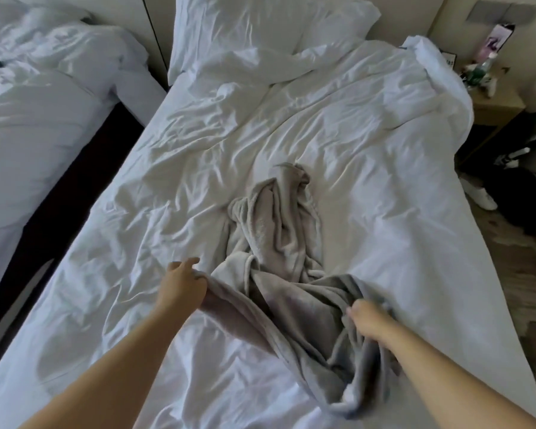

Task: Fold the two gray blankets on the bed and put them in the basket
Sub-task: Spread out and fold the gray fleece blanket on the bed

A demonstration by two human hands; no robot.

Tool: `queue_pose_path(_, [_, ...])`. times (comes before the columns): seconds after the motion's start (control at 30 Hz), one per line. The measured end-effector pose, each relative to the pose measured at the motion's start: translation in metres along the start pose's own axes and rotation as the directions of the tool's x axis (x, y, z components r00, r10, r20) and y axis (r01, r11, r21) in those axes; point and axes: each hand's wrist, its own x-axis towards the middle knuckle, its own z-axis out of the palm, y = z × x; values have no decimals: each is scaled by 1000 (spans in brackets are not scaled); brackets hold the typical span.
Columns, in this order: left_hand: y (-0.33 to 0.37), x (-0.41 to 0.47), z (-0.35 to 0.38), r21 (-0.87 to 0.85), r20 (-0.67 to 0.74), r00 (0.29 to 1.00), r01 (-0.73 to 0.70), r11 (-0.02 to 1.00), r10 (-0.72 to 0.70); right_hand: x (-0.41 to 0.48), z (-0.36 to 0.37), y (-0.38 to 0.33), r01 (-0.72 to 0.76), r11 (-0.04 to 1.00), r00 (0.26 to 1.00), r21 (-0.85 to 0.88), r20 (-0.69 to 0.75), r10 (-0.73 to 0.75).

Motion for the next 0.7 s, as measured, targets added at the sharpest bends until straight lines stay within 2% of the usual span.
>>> queue_pose_path(0.03, [10, 11, 3, -6, 17, 998, -55, 998, 55, 9, -13, -14, 49, 992, 978, 115, -209, -24])
queue_pose_path(0.07, [14, 23, 12, -17, 54, 993, -109, 994, 109, 18, -24, -30, 109, 977, 924, 184, -381, -31])
queue_pose_path(0.1, [23, 31, 20, -46, 111, 982, -151, 987, 155, 28, -32, -45, 156, 965, 873, 212, -486, -35])
queue_pose_path(0.17, [30, 57, 49, -90, 211, 955, -191, 977, 207, 59, -30, -66, 198, 946, 853, 256, -521, -38])
queue_pose_path(0.23, [29, 82, 86, -15, 337, 929, -158, 987, 154, 92, -17, -86, 180, 964, 907, 196, -413, -85])
queue_pose_path(0.3, [19, 98, 125, 165, 468, 879, -182, 969, 86, 124, 11, -96, 129, 988, 979, 90, -170, -113])
queue_pose_path(0.37, [-3, 99, 158, 272, 585, 810, -252, 929, 48, 141, 49, -99, 107, 994, 990, -6, 93, -106])
queue_pose_path(0.4, [-16, 97, 171, 323, 630, 776, -283, 903, 18, 146, 69, -98, 113, 992, 981, -59, 166, -102])
queue_pose_path(0.47, [-38, 89, 188, 410, 663, 748, -334, 849, -26, 152, 101, -97, 134, 980, 978, -150, 182, -106])
queue_pose_path(0.6, [-44, 78, 192, 387, 630, 773, -395, 833, 74, 153, 115, -104, 115, 983, 981, -144, 171, -90])
queue_pose_path(0.7, [-38, 66, 186, 433, 672, 737, -472, 768, 74, 144, 105, -104, 95, 990, 960, -101, 271, -65])
